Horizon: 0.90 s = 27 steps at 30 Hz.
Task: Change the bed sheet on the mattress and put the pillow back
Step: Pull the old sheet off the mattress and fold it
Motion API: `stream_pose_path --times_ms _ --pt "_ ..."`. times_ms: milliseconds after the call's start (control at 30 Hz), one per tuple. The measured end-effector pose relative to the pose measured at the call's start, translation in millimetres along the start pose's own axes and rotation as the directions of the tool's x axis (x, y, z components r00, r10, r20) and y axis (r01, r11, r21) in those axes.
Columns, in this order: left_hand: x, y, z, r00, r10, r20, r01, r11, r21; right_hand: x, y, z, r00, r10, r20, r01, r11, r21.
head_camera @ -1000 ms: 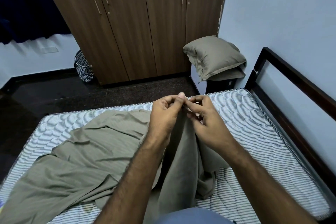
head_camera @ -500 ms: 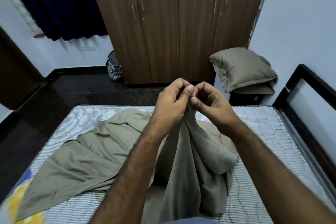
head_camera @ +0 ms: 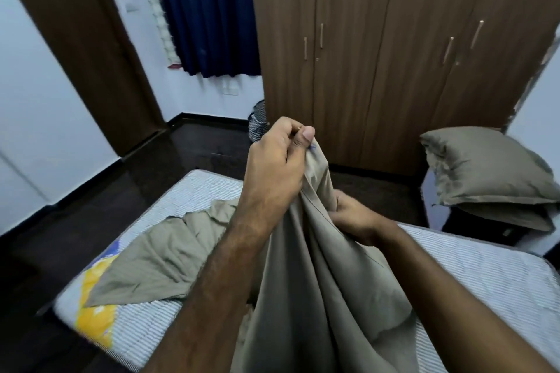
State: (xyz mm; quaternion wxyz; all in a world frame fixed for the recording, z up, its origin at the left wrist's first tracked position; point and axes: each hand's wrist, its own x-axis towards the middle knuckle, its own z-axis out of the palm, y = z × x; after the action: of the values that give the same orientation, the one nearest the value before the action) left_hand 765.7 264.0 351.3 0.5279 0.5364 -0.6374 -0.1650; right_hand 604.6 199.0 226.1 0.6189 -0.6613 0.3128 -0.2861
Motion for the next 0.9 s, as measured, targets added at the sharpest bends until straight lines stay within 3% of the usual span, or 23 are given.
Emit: stream_pose_path --times_ms 167,267,367,433,500,533,600,667,733,800,867,900 --pt "-4 -8 -21 0.983 -0.061 -0.172 0.031 0.985 -0.168 24 38 -10 0.988 0.152 -0.04 -0.155 0.894 -0.42" --pt "-4 -11 -30 0.962 -0.185 -0.199 0.084 0.9 -0.427 25 39 -11 0.971 0.231 -0.064 -0.233 0.851 -0.47" --pt "3 -12 -39 0.924 -0.357 -0.134 0.166 0.693 -0.701 29 59 -22 0.952 0.282 -0.118 -0.305 0.872 -0.383" --pt "14 -17 -44 0.865 -0.499 -0.042 0.219 0.453 -0.864 33 71 -30 0.934 0.304 -0.188 -0.357 0.826 -0.437" --pt "27 -26 -50 0.801 -0.592 0.087 0.288 0.255 -0.923 36 73 -43 0.926 0.259 -0.275 -0.367 0.788 -0.494" --pt "33 -34 -53 0.797 -0.59 0.129 0.313 0.22 -0.924 38 72 -54 0.926 0.199 -0.321 -0.348 0.778 -0.522" --pt "44 -49 -55 0.818 -0.559 0.133 0.344 0.29 -0.893 35 56 -74 0.882 0.028 -0.47 -0.33 0.749 -0.574" --pt "58 -68 -51 0.878 -0.478 0.004 0.285 0.516 -0.808 22 26 -94 0.716 -0.196 -0.67 -0.363 0.716 -0.597" --pt "72 -79 -41 0.958 -0.275 -0.079 0.152 0.723 -0.674 6 -23 -104 0.522 -0.387 -0.76 -0.418 0.66 -0.623" --pt "88 -80 -28 1.0 0.002 0.019 0.008 0.857 -0.515 -14 -77 -106 0.363 -0.548 -0.754 -0.481 0.582 -0.655" --pt "104 -70 -13 0.944 0.218 0.246 -0.17 0.965 -0.201 -38 -124 -105 0.258 -0.652 -0.713 -0.544 0.511 -0.665" --pt "110 -60 -3 0.888 0.259 0.38 -0.284 0.959 0.01 -53 -144 -102 0.222 -0.67 -0.708 -0.567 0.503 -0.653"
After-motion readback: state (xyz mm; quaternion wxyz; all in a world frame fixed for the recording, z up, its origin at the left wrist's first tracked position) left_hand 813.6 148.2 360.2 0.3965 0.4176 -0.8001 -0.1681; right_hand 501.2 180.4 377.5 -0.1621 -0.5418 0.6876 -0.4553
